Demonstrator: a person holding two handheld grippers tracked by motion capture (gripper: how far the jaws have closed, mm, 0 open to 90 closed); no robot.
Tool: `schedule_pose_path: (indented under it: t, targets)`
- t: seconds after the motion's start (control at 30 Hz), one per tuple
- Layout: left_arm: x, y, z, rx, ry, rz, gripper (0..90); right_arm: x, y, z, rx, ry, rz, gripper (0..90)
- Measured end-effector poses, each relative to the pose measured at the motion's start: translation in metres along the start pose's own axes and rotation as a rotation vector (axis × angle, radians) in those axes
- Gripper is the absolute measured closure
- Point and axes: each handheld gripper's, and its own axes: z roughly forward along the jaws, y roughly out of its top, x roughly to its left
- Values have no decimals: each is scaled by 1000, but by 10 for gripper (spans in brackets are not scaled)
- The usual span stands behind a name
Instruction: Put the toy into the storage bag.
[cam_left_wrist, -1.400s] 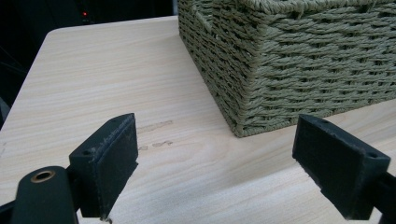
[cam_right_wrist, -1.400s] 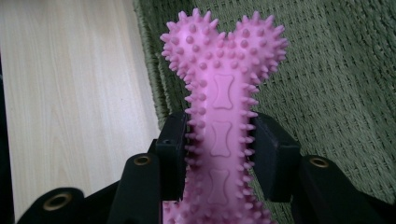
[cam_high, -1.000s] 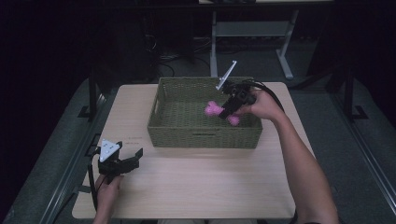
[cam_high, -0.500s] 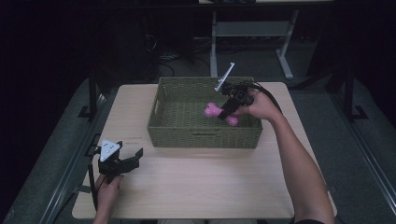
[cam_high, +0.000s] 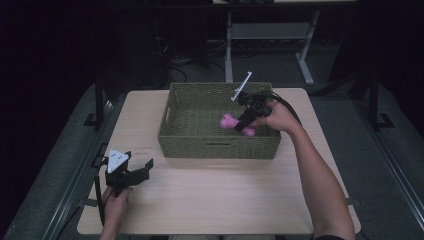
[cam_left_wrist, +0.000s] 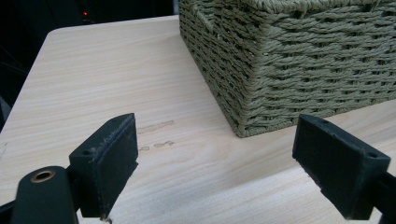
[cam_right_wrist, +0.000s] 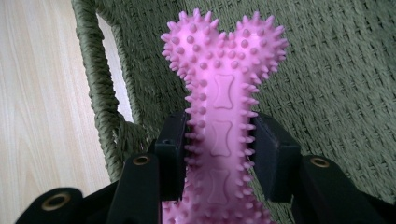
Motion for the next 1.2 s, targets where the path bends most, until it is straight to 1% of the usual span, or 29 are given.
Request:
schedule_pose_path:
  t: [0.1,0.47,0.57,0.63,1.03,1.2]
  targets:
    - [0,0,0,2,1,2,137,0,-1,1,-3,3,-3,576]
    - [0,0,0,0,0,5,137,-2,-9,7,1,14,12,576]
    - [0,0,0,0,1,4,137,-3,-12,8,-6,20,20,576]
    - [0,0,1,1,1,7,137,-3,-13,8,1,16,21,575]
    - [0,0,1,0,0,5,137,-3,-11,16,14,27,25,574]
    - [-1,0,1,4,1,7,137,-2,-8,18,-6,34,23,574]
